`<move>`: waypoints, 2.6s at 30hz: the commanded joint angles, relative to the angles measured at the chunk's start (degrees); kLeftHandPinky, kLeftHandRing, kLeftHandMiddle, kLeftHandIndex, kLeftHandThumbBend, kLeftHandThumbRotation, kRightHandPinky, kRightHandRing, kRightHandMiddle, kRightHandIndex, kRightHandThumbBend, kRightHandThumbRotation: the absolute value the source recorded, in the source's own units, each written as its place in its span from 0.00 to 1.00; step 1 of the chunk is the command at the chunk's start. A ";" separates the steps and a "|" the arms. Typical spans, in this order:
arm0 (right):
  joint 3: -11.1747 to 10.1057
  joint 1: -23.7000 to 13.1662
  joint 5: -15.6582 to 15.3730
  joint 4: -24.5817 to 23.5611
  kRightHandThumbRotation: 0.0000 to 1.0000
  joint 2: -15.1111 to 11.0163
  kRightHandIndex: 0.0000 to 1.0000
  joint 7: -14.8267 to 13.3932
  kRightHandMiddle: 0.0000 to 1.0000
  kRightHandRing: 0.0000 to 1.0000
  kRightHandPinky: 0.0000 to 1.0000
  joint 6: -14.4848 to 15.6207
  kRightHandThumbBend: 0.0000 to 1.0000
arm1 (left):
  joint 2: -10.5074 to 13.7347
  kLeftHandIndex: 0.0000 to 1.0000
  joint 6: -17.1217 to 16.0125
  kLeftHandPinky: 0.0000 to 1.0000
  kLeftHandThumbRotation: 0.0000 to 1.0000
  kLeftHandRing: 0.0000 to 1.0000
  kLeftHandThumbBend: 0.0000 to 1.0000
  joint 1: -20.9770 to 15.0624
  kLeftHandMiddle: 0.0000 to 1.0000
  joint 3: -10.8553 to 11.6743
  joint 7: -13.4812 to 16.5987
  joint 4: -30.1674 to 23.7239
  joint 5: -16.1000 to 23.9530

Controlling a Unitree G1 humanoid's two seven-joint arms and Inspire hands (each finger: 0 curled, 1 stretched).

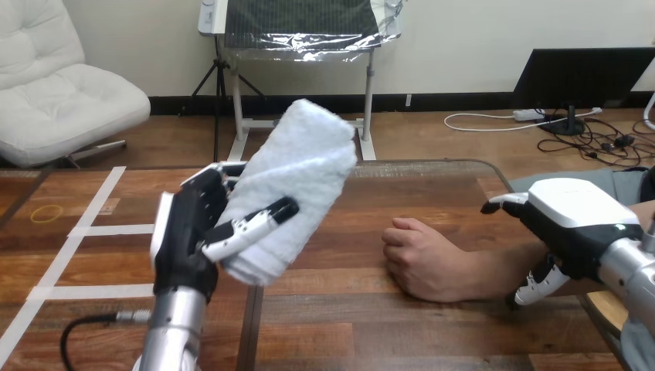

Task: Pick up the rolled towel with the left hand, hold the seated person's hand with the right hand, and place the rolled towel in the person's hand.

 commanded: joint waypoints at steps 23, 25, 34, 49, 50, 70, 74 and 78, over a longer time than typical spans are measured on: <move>6.80 -14.16 -8.60 8.16 0.20 -3.02 0.89 9.05 0.92 0.92 0.90 -3.60 0.83 | 1.04 0.50 1.06 0.37 0.00 0.38 0.67 -12.31 0.41 -0.22 -0.59 7.52 3.84; 7.08 -14.60 -8.76 8.47 0.21 -2.87 0.89 9.97 0.93 0.93 0.90 -3.35 0.82 | 1.02 0.50 1.20 0.37 0.00 0.38 0.67 -12.43 0.41 -0.19 -0.58 7.65 4.00; 8.92 -16.26 -9.98 9.94 0.24 -2.34 0.89 11.92 0.92 0.92 0.90 -2.94 0.81 | 1.26 0.50 1.15 0.37 0.00 0.38 0.67 -13.34 0.41 -0.20 -0.86 8.99 4.32; 11.55 -18.16 -12.47 12.70 0.25 -1.44 0.86 12.53 0.89 0.87 0.86 -2.66 0.78 | 1.21 0.49 1.00 0.36 0.00 0.38 0.68 -14.18 0.41 -0.35 -0.83 10.00 4.61; 11.79 -18.32 -12.70 12.94 0.25 -1.31 0.86 12.75 0.88 0.87 0.86 -2.54 0.78 | 1.15 0.49 0.94 0.36 0.00 0.38 0.68 -14.18 0.41 -0.31 -0.92 10.01 4.53; 13.72 -19.18 -12.69 15.76 0.23 -0.18 0.75 13.41 0.54 0.45 0.36 -1.58 0.73 | 1.00 0.49 1.51 0.36 0.00 0.37 0.67 -13.85 0.40 -0.33 -0.95 9.36 4.74; 13.67 -19.20 -12.15 16.66 0.22 0.07 0.70 12.59 0.51 0.40 0.31 -1.66 0.71 | 1.04 0.49 1.66 0.35 0.00 0.37 0.67 -13.68 0.40 -0.34 -0.78 9.17 4.93; 13.28 -19.10 -11.55 17.33 0.20 0.41 0.64 11.63 0.48 0.37 0.29 -1.53 0.70 | 1.15 0.49 1.69 0.35 0.00 0.37 0.67 -13.49 0.40 -0.35 -0.73 8.99 5.19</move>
